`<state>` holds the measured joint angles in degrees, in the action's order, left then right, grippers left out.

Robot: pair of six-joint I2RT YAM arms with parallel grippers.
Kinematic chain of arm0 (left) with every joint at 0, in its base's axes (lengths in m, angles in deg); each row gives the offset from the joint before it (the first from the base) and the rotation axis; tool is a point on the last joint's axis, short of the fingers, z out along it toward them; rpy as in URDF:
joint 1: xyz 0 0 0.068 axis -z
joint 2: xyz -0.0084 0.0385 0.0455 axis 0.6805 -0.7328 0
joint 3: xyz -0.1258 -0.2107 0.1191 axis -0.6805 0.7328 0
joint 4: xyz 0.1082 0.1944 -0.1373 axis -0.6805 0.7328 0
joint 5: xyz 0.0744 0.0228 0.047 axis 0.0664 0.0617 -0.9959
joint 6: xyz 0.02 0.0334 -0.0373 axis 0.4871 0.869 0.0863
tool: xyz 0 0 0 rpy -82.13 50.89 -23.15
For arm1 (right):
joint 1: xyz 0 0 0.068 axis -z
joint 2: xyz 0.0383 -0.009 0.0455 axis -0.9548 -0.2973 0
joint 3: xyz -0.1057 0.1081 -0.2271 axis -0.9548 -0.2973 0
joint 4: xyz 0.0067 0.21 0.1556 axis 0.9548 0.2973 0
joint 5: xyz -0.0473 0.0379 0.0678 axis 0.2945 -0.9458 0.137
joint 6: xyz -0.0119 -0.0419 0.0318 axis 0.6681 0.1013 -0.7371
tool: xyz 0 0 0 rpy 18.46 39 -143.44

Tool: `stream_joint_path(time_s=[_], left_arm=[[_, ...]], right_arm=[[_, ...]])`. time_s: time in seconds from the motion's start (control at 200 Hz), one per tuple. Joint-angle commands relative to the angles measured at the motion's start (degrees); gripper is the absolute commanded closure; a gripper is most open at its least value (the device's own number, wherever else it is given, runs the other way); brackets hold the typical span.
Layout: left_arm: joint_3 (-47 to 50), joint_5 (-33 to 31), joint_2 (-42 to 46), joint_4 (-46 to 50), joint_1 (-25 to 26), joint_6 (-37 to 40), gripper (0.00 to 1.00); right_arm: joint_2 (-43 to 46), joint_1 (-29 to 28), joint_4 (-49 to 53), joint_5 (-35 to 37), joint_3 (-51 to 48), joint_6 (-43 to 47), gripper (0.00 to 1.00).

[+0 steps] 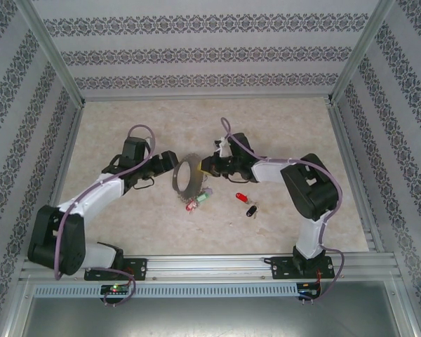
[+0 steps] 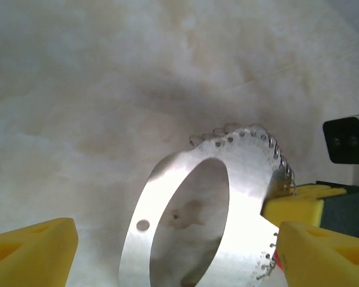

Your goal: Put the keys on the keyring

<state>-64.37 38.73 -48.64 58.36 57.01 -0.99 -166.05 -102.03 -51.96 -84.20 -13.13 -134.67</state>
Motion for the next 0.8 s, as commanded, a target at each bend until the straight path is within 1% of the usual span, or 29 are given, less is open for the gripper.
stream_joint_path(time_s=[0.0,0.1,0.16,0.24,0.39,0.5,0.545,0.629,0.799], left_arm=[[-2.21,3.19,2.5,0.32,-0.76,-0.85,0.11],[-4.69,8.16,3.28,-0.38,-1.49,-1.06,0.12],[-6.25,11.58,3.11,-0.92,-1.94,-1.28,0.17],[-8.72,14.16,2.97,-0.37,-2.75,-1.92,0.22],[-11.54,19.61,2.2,-5.78,-3.24,-5.5,0.32],[-13.83,21.64,1.28,-9.65,-3.35,-8.67,0.45],[-14.47,22.47,1.12,-11.07,-3.33,-9.64,0.55],[-14.92,24.02,1.26,-13.86,-3.32,-10.95,0.65],[-16.39,27.79,1.5,-15.5,-3.24,-11.07,0.74]], right_arm=[[6.72,0.29,-9.39,0.65,-0.83,-4.39,0.97],[10.57,1.12,-12.02,1.23,-1.83,-7.05,0.97],[12.97,1.69,-13.88,1.37,-2.27,-8.24,0.97],[16.1,2.31,-14.92,1.51,-2.59,-9.06,0.97],[20.02,3.19,-14.57,1.16,-2.08,-9.99,0.96],[21.98,3.39,-14.5,1.15,-2.01,-10.5,0.96],[22.61,3.44,-14.17,1.4,-2.14,-10.64,0.95],[23.78,3.57,-14.19,1.59,-2.23,-10.98,0.95],[24.93,3.66,-14.34,1.82,-2.49,-11.39,0.94]])
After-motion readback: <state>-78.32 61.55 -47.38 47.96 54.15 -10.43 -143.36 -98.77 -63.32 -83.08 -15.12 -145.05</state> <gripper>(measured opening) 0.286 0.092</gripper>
